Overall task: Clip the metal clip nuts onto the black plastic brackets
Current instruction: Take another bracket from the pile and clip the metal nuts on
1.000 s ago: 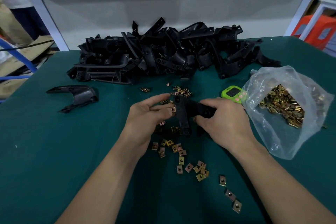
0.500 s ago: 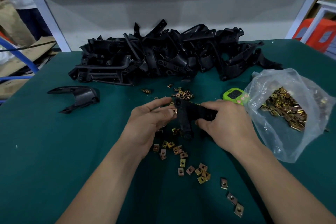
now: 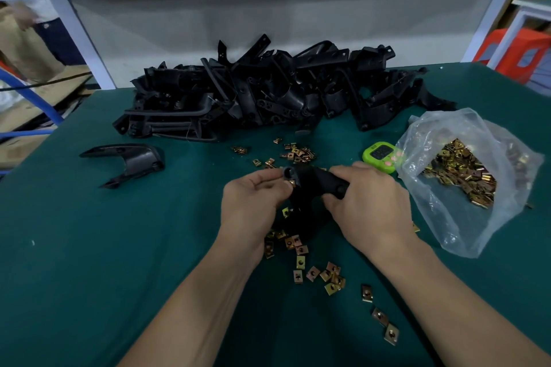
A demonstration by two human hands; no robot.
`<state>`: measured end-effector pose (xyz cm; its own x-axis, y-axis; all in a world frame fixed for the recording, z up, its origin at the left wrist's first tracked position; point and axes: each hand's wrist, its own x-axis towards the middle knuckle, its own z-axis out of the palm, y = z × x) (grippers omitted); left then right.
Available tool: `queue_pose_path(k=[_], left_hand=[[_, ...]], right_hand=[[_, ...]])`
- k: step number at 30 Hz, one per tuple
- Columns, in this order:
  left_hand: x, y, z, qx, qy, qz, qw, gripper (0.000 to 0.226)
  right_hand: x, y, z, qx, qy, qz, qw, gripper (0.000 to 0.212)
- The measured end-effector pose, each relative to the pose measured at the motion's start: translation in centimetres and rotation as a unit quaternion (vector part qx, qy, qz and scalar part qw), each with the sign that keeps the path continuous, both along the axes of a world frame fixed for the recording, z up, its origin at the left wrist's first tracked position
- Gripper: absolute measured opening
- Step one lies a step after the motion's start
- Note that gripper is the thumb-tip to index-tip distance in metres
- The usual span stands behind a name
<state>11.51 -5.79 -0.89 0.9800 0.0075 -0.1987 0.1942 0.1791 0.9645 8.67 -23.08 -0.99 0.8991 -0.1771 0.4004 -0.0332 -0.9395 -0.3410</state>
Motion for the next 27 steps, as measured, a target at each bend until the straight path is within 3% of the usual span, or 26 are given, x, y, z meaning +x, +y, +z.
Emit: queue_pose_path(k=[7,15,23,27], left_hand=[[-0.5,0.2,-0.2,0.140,-0.105,-0.019,0.984,0.029],[-1.0,-0.5,0.5,0.237,-0.142,0.000,0.961,0.050],[-0.4,0.5,0.6,0.246,-0.162,-0.027,0.955,0.037],[0.8,3.3,1.0,0.375,-0.163,-0.085,0.909,0.031]], right_hand=[[0.0,0.0,-0.3,0.041,0.021,-0.006,0.999,0.014],[0.0,0.6,-0.4,0.023,0.034,-0.012,0.999,0.023],[0.4,0.1,-0.5,0.076,0.037,-0.025,0.996,0.016],[0.7,-1.0,-0.6,0.130,0.027,-0.047,0.990,0.017]])
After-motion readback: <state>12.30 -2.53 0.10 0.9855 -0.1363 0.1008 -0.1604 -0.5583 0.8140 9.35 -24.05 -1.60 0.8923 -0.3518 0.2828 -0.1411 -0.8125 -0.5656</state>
